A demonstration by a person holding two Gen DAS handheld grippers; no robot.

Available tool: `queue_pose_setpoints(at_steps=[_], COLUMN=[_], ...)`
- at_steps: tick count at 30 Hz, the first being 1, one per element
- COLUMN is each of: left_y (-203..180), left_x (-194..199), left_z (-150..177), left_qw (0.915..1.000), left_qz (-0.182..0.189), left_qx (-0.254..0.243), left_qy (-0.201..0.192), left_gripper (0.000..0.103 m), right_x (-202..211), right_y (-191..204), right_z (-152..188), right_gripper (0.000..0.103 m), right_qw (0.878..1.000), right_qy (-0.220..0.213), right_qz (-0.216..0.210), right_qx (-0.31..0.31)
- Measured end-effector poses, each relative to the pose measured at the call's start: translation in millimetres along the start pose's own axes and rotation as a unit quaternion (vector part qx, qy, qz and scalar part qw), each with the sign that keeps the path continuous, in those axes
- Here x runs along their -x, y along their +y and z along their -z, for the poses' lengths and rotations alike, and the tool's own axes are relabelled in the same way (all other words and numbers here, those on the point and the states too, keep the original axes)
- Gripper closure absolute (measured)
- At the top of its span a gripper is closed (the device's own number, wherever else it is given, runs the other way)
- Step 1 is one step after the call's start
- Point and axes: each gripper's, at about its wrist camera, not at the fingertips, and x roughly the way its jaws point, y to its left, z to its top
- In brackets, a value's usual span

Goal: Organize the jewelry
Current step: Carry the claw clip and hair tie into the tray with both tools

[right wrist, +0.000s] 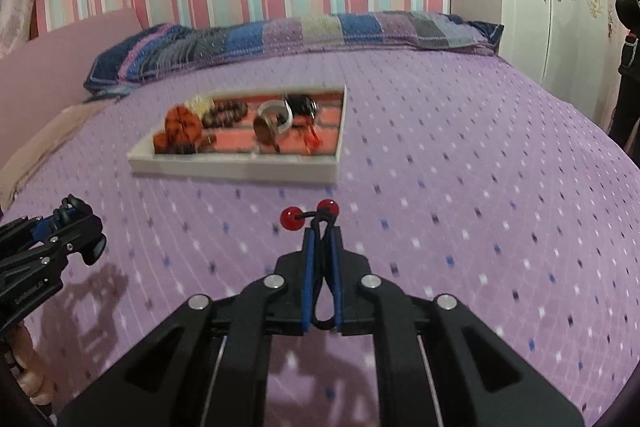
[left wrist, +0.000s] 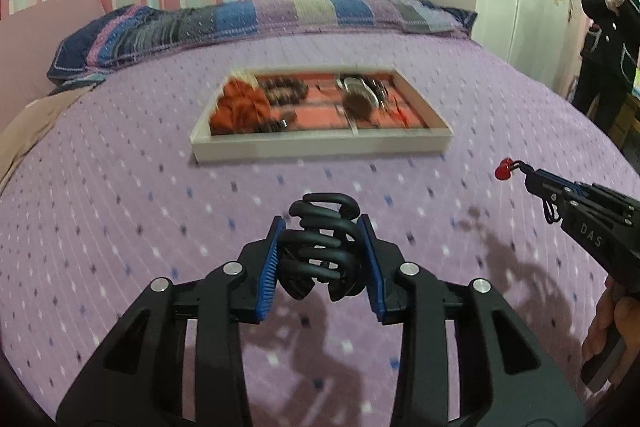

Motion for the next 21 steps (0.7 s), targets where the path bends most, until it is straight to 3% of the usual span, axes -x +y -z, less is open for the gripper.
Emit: queue_pose_setpoints(at_steps=[10,21], left_y=[20.8,38.0], left_x=[-21.7,-89.0], left_z=[-71.9,-110.0], left_qw=[0.9985,0.9980], left_qz=[-0.024,-0.045], left_qx=[0.015,0.017], left_qy=[-0.048,-0.041], left_gripper=[0.068,0.067], right_x=[-29.4,-99.0], right_y=[25.3,43.5], right_z=[-60.4,-84.2], right_gripper=[0.095,0.095], right_qw=[0.999,0.999], right_qy=[-0.036,-0.031], right_qz=[-0.023,-0.021], right_qx=[-0.014,-0.017])
